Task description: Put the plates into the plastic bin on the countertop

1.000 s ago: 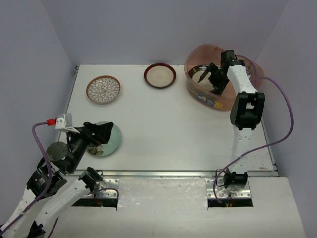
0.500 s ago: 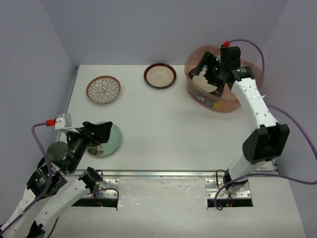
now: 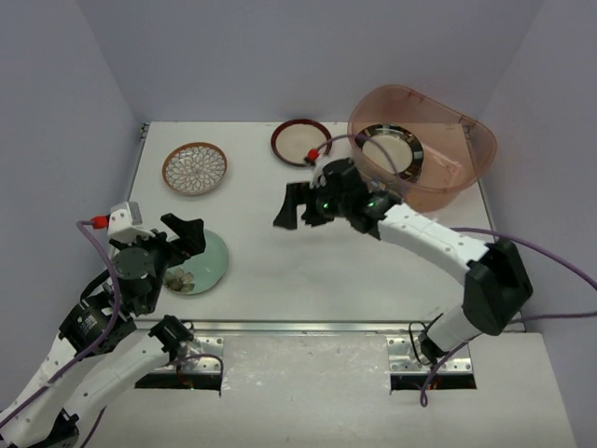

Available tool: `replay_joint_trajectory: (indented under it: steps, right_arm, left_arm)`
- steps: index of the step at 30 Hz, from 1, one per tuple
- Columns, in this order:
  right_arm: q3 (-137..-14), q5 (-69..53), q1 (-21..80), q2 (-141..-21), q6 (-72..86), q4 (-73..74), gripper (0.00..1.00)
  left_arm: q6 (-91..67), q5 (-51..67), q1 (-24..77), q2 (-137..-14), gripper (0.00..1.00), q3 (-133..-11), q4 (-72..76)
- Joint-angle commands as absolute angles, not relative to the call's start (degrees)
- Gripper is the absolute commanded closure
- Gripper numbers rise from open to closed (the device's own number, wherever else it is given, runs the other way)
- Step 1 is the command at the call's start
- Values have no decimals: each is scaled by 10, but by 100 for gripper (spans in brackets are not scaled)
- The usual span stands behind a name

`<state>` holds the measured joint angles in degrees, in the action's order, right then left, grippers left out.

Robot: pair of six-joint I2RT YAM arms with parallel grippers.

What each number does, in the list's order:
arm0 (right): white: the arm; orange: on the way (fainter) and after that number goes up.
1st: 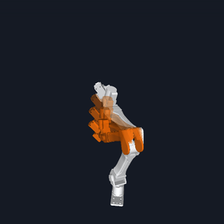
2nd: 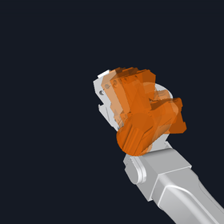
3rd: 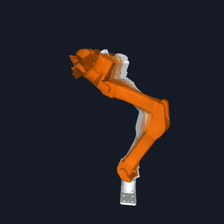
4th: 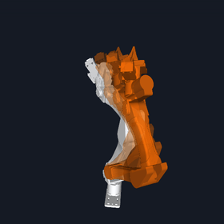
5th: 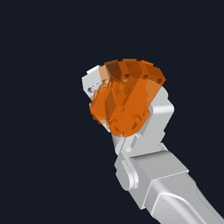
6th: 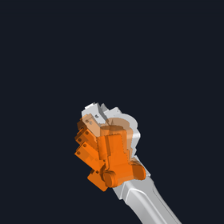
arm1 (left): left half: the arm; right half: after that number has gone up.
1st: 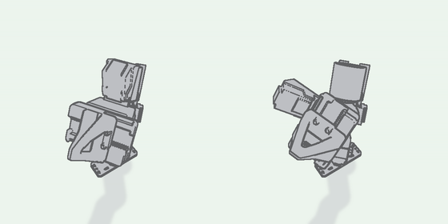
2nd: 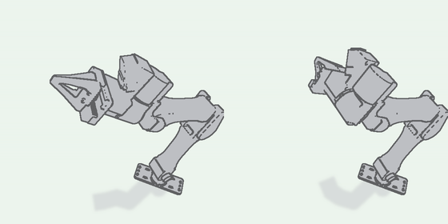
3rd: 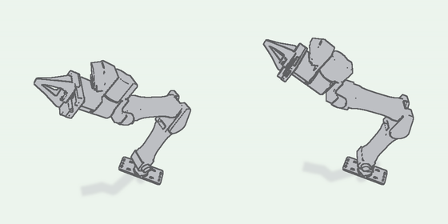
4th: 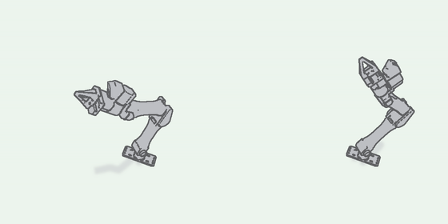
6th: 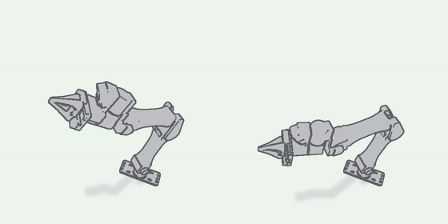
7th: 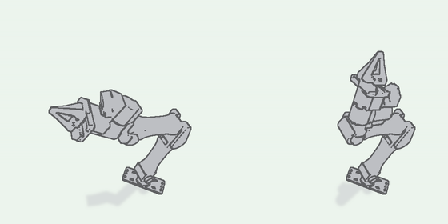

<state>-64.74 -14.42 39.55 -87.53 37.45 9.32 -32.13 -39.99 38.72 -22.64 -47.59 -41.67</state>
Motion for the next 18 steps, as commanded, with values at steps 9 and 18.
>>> replay_joint_trajectory:
  steps: [9,18]
  right_arm:
    - [-704,-132,528,-1186,545,-156,4]
    - [-879,-164,526,-1381,611,-78,44]
  left_arm:
    - [-346,-460,395,-158,0,-481,-430]
    - [-343,-453,395,-180,0,-483,-431]
